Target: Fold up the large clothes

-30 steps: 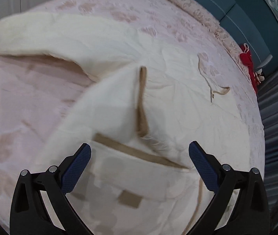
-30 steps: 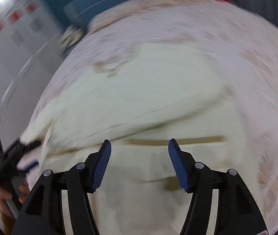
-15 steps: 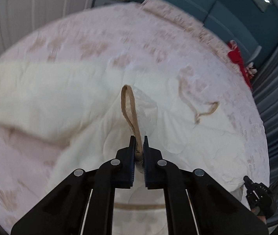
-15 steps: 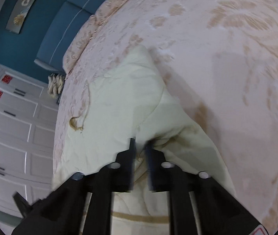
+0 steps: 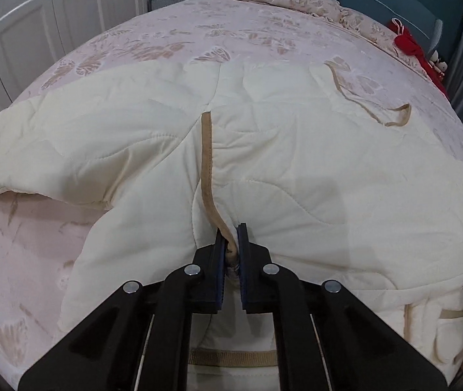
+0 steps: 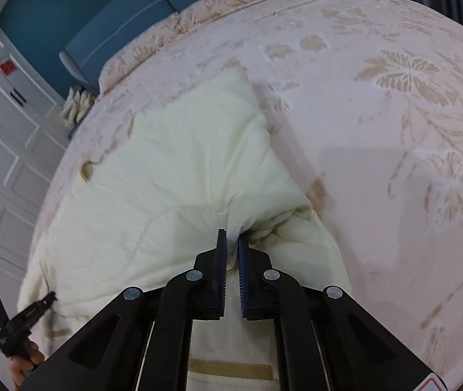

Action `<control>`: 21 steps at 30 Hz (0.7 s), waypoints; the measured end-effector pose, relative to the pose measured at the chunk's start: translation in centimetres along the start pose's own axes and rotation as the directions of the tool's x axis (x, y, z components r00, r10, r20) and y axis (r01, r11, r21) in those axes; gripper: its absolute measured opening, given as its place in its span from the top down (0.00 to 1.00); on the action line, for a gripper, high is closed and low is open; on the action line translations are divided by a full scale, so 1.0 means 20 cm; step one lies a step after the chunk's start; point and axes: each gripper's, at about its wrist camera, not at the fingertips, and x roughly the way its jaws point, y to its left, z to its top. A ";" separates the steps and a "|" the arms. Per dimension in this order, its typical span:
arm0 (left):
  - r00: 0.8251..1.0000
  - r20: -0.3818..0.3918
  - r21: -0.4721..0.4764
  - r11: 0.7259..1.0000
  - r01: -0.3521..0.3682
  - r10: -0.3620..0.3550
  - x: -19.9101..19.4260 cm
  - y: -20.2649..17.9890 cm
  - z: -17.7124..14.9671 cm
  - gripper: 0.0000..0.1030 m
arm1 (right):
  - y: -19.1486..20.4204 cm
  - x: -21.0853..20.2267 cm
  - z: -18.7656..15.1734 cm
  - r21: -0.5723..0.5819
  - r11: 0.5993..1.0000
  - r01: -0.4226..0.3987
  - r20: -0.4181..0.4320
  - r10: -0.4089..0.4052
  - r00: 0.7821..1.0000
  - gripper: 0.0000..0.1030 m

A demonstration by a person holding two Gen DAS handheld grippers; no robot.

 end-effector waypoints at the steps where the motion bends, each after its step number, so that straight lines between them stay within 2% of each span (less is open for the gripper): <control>1: 1.000 0.003 0.008 1.000 -0.010 0.010 0.00 -0.01 0.00 0.93 | 0.01 0.01 -0.01 -0.011 1.000 0.010 -0.003 -0.010 1.000 0.94; 4: 0.999 0.016 0.044 0.998 -0.049 0.048 -0.01 -0.05 -0.01 0.90 | 0.02 -0.01 -0.01 -0.027 0.999 0.041 -0.009 -0.042 0.999 0.91; 6: 0.996 0.027 0.066 0.994 -0.083 0.081 -0.05 -0.06 0.00 0.84 | 0.03 -0.07 -0.01 -0.021 0.998 0.065 -0.003 -0.066 0.998 0.83; 7: 0.995 0.034 0.069 0.993 -0.096 0.094 -0.09 -0.06 -0.01 0.78 | 0.04 -0.13 -0.02 -0.021 0.995 0.093 0.007 -0.093 0.996 0.77; 8: 0.993 0.042 0.062 0.991 -0.115 0.112 -0.14 -0.05 0.00 0.68 | 0.04 -0.18 -0.04 -0.027 0.993 0.119 0.020 -0.119 0.993 0.77; 9: 0.990 0.057 0.042 0.991 -0.131 0.128 -0.21 -0.03 0.00 0.64 | 0.05 -0.24 -0.05 -0.040 0.988 0.153 0.045 -0.151 0.988 0.77; 11: 0.986 0.103 0.005 0.991 -0.132 0.130 -0.33 0.00 0.02 0.60 | 0.11 -0.34 -0.07 -0.069 0.985 0.158 0.091 -0.151 0.984 0.75; 13: 0.985 0.138 -0.027 0.995 -0.098 0.100 -0.44 -0.02 0.04 0.60 | 0.24 -0.38 -0.10 -0.143 0.985 0.096 0.086 -0.084 0.993 0.75; 14: 0.989 0.140 -0.028 0.999 -0.037 0.040 -0.48 -0.06 0.05 0.60 | 0.30 -0.37 -0.11 -0.179 0.981 0.075 0.077 -0.063 0.995 0.75; 15: 0.993 0.117 -0.009 1.000 0.026 -0.025 -0.49 -0.12 0.05 0.60 | 0.39 -0.35 -0.13 -0.233 0.971 0.045 0.060 -0.032 0.998 0.75; 17: 0.993 0.075 0.043 0.995 0.090 -0.093 -0.46 -0.27 0.04 0.60 | 0.55 -0.28 -0.19 -0.318 0.948 0.000 0.023 0.008 1.000 0.80; 21: 0.998 0.025 0.147 0.988 0.052 -0.056 -0.31 -0.50 -0.04 0.60 | 0.73 -0.13 -0.28 -0.413 0.911 0.005 0.001 -0.005 1.000 0.80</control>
